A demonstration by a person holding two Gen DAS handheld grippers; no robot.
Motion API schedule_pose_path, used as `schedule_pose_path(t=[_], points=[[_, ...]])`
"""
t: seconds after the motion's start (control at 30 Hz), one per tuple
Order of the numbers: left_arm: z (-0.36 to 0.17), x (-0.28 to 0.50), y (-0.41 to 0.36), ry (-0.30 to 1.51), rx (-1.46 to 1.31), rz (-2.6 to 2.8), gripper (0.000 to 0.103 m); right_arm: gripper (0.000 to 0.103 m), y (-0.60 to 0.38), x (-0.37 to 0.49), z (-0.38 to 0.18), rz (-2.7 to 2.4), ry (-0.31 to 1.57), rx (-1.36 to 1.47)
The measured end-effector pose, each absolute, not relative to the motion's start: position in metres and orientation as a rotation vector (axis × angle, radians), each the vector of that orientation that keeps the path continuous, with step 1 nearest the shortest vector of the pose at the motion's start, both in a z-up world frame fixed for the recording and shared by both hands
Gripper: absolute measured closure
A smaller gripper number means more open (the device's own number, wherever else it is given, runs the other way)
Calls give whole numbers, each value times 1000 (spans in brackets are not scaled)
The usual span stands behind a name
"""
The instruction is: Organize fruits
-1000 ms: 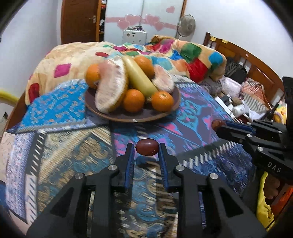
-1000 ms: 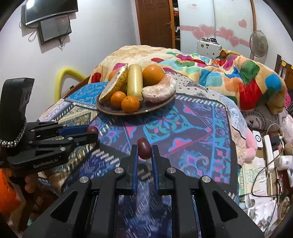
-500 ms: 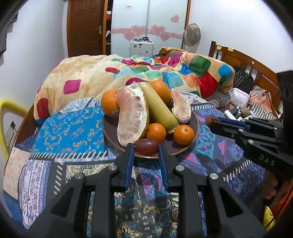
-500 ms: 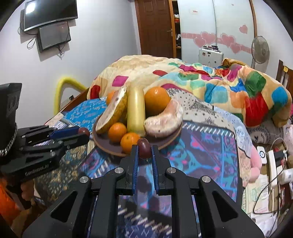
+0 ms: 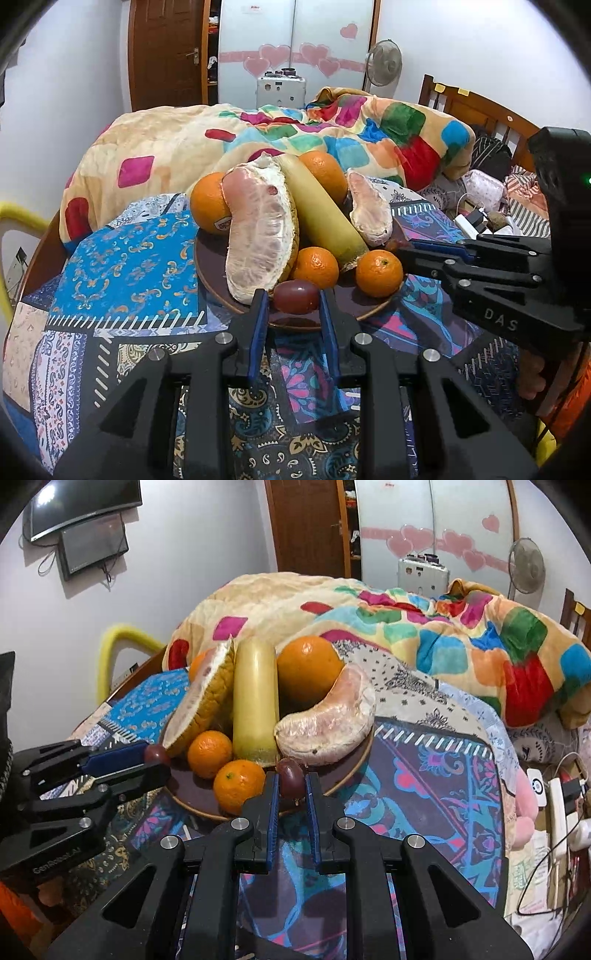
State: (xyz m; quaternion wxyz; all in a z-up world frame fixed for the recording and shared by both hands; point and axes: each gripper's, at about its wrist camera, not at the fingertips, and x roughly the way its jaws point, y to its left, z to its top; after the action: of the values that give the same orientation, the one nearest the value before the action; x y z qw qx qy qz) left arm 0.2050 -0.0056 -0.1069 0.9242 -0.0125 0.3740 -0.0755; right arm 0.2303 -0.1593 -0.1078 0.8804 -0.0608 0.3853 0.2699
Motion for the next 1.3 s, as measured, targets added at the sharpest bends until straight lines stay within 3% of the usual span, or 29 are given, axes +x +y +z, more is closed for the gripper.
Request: schedule_pose_path(t=[0.17, 0.47, 0.9, 1.0, 1.07, 1.3], points=[[-112, 209, -4, 795, -48, -160, 70, 87, -160, 231, -108, 561, 805, -123], [-92, 192, 5, 741, -75, -152, 68, 83, -168, 222, -92, 547, 770, -118], [23, 77, 5, 408, -36, -82, 68, 82, -210, 109, 25, 529, 427, -23], [45, 46, 2, 338, -32, -86, 65, 73, -220, 79, 44, 517, 344, 14], [57, 22, -1, 281, -24, -79, 53, 60, -225, 58, 54, 508, 288, 40], [74, -32, -7, 187, -13, -56, 34, 30, -227, 9, 69, 463, 169, 45]])
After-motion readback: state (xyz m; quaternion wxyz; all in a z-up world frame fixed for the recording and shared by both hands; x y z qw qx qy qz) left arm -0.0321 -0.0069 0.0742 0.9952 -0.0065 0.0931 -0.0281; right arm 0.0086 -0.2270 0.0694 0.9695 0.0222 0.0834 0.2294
